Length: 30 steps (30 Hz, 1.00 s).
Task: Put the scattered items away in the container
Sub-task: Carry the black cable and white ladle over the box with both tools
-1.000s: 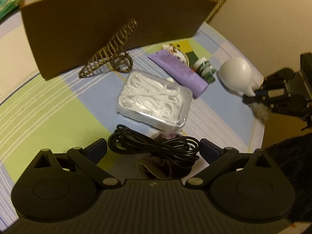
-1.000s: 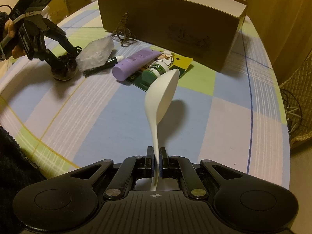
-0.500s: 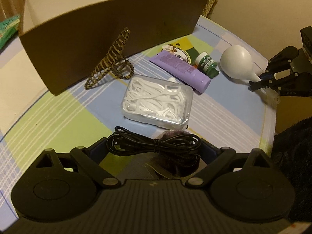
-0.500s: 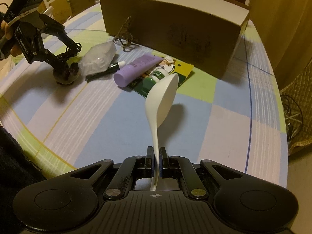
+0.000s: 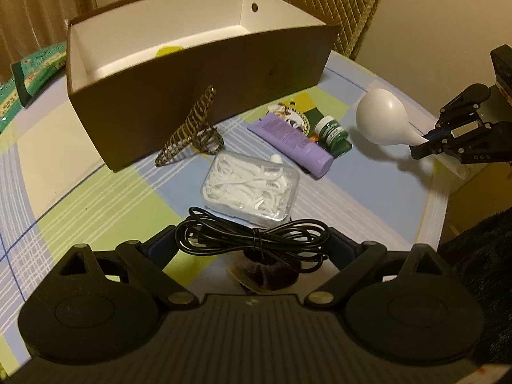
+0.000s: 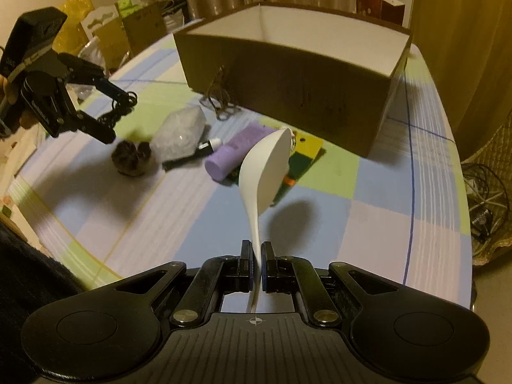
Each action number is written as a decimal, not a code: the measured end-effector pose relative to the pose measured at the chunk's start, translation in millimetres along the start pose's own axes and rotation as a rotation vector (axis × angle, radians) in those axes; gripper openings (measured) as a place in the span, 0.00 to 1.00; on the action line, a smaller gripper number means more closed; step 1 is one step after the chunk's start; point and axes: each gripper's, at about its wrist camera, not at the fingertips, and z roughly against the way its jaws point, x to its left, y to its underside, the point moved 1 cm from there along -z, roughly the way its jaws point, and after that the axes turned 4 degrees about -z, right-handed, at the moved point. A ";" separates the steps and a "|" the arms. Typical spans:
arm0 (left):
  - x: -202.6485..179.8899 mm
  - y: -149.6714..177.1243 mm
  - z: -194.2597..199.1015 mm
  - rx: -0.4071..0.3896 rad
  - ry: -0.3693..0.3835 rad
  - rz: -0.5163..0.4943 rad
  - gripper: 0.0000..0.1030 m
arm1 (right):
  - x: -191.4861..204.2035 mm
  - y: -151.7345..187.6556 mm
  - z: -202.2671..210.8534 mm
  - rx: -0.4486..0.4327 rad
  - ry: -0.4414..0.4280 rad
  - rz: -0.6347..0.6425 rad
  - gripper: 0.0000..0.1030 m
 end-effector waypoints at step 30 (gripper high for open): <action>6.3 -82.6 44.2 -0.193 -0.114 -0.038 0.91 | -24.1 -116.2 24.7 -0.229 -0.019 -0.005 0.01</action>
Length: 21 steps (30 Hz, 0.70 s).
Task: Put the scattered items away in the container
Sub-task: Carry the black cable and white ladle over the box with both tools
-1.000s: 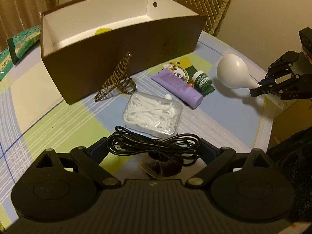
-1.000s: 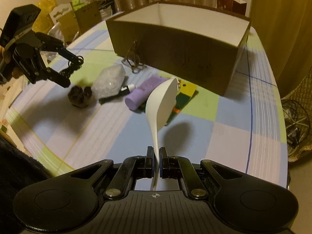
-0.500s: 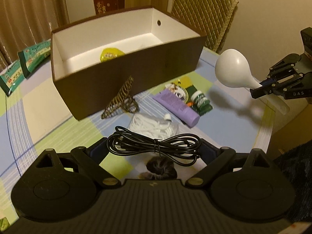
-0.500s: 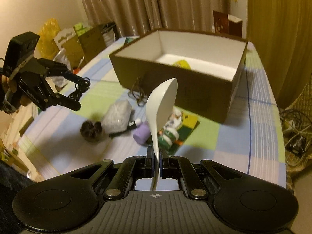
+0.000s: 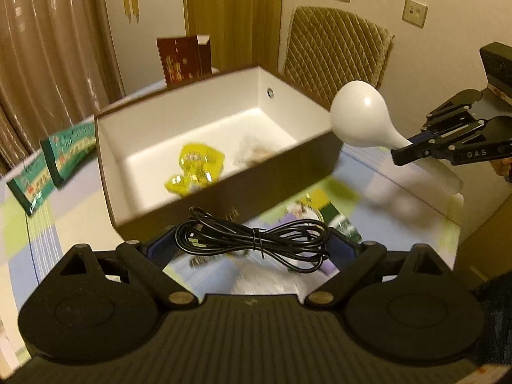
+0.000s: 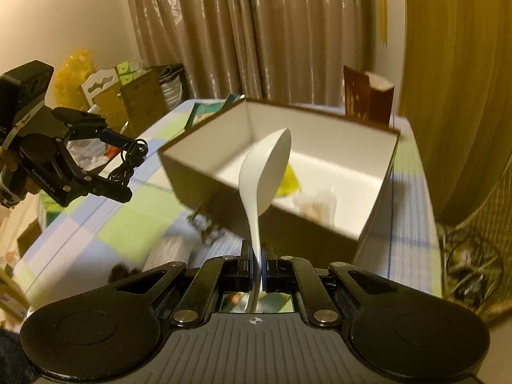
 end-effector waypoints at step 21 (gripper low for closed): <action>58.3 -84.7 -57.1 -0.028 -0.047 -0.001 0.91 | -37.8 -91.2 -65.9 -0.020 0.012 0.078 0.01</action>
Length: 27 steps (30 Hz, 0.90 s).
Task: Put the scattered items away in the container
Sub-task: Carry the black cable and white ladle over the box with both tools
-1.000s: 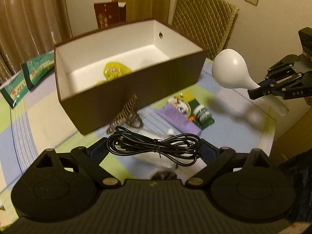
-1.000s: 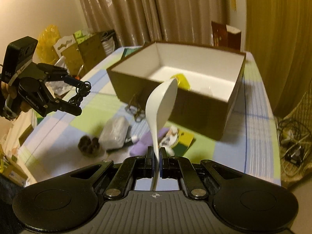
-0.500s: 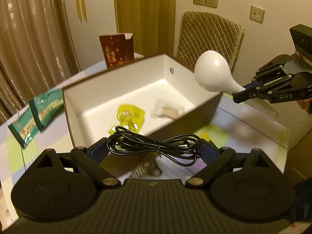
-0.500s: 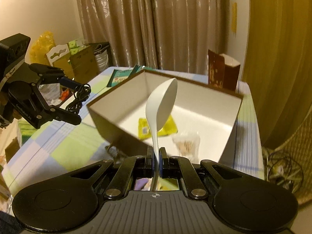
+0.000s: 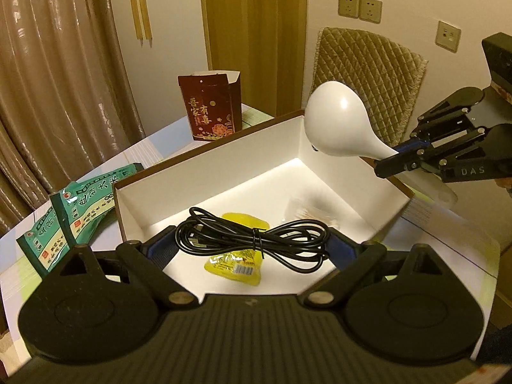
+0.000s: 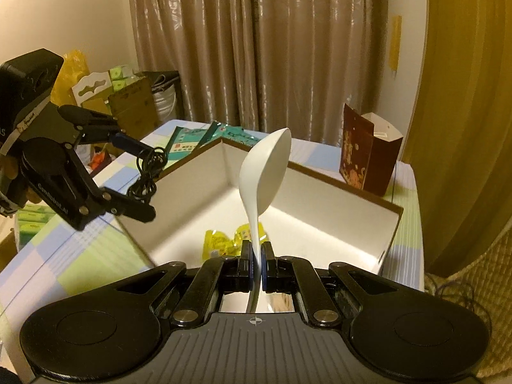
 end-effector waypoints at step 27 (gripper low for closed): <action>19.5 17.7 -124.4 0.289 -0.037 0.082 0.91 | -45.5 13.4 -132.1 0.295 0.062 -0.071 0.01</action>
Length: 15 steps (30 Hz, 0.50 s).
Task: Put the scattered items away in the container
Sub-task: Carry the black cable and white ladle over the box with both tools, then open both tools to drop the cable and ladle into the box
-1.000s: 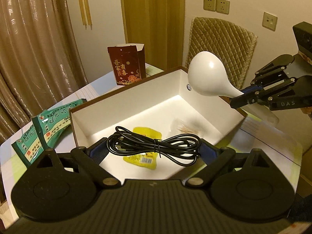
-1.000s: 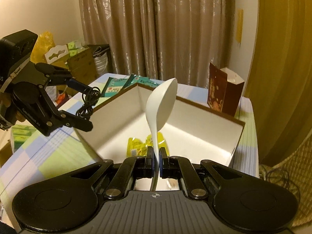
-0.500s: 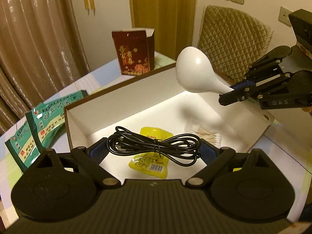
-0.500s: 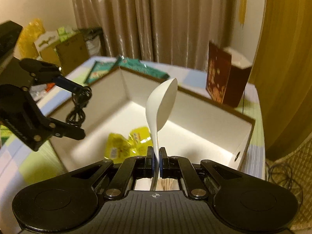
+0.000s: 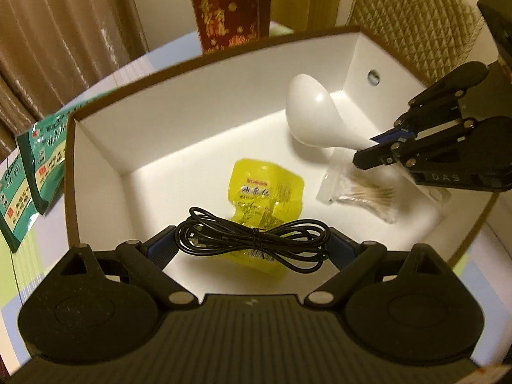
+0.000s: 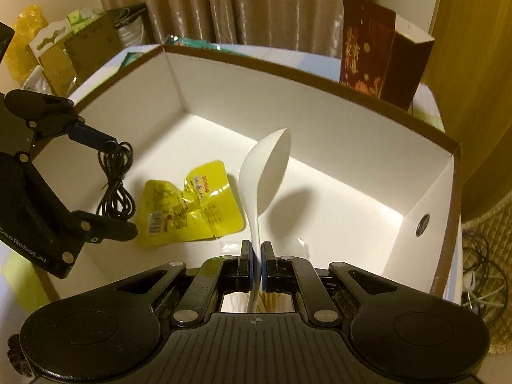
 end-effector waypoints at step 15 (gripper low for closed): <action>-1.0 -3.4 5.1 -0.035 -0.011 0.013 0.97 | 15.6 3.0 11.5 -0.051 0.049 0.066 0.68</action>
